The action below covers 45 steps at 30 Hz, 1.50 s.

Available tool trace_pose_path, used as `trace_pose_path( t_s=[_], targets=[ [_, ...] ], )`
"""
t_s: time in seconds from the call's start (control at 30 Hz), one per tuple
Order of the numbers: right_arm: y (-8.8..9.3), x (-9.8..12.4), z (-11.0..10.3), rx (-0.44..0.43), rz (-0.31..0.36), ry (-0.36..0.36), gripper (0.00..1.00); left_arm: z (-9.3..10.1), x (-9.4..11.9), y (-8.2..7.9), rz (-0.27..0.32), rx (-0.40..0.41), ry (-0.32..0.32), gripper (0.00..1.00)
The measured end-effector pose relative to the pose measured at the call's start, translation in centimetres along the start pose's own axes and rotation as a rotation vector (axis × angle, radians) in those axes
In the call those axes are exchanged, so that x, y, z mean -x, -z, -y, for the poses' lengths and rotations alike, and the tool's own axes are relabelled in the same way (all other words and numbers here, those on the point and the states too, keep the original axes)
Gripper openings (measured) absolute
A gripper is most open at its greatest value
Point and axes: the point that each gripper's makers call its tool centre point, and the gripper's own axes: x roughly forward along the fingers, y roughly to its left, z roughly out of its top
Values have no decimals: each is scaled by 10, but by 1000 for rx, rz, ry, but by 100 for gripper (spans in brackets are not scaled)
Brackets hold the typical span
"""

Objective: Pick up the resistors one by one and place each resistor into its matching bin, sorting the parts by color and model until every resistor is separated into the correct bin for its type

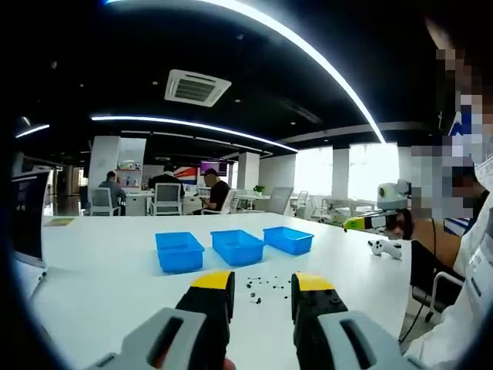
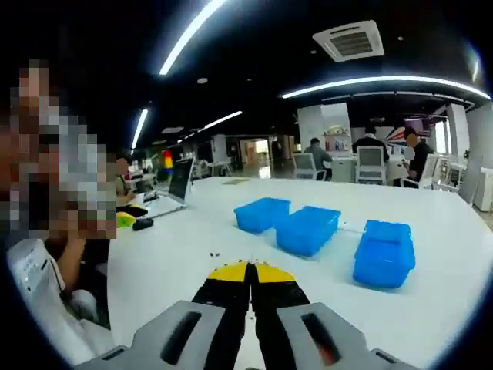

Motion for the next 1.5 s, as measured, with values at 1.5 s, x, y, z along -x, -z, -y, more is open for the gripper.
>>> trace_pose_path(
  t_s=[1.5],
  targets=[
    [-65,-156,-12,-29,21,-69,4,-8,15,-9,26,0,-19,31]
  ],
)
